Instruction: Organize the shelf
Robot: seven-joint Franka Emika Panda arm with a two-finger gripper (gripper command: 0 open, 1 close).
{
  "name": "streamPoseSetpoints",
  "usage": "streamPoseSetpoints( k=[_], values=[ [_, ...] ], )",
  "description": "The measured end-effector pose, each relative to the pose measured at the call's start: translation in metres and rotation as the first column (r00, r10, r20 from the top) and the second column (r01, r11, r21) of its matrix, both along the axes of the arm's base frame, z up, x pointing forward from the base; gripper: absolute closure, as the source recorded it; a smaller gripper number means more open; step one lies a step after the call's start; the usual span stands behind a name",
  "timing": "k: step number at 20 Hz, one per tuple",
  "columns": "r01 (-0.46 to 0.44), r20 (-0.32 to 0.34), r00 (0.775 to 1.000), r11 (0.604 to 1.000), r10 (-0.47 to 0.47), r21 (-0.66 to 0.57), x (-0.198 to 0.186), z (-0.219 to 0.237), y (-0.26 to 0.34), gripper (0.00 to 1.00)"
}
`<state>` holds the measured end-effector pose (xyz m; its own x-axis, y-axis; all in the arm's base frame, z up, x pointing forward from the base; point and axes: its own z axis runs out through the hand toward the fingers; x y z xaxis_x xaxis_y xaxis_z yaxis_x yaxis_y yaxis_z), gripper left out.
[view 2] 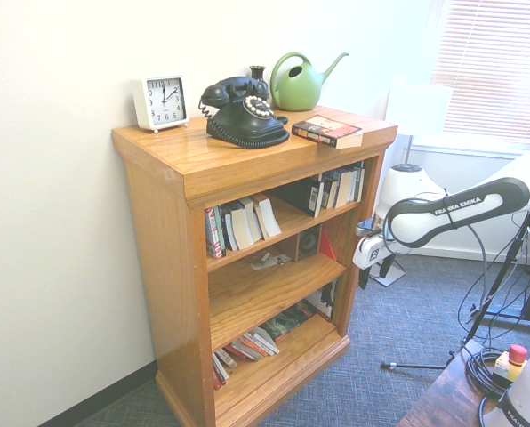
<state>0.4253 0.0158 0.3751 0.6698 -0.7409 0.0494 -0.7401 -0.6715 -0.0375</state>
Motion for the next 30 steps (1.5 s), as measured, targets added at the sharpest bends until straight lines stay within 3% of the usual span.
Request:
streamPoseSetpoints(
  k=[5,8,12,15,18,22,27,30],
  values=[
    [-0.001,0.002,1.0,1.0,0.001,0.0,-0.001,-0.003,0.0,0.0],
    [-0.014,0.042,0.999,0.999,0.015,-0.032,-0.001,-0.003,-0.005,0.0],
    [-0.047,0.131,0.988,0.975,0.077,-0.215,0.003,0.015,-0.028,0.0],
    [-0.068,0.168,0.976,0.929,0.137,-0.363,0.004,0.039,-0.045,0.0],
    [-0.086,0.191,0.959,0.858,0.209,-0.506,0.004,0.062,-0.052,0.0],
    [-0.11,0.199,0.925,0.727,0.325,-0.678,0.003,0.086,-0.048,0.0],
    [-0.114,0.171,0.864,0.515,0.474,-0.85,0.005,0.117,-0.028,0.0],
    [-0.093,0.144,0.815,0.373,0.561,-0.923,0.008,0.144,-0.011,0.0]
  ],
)
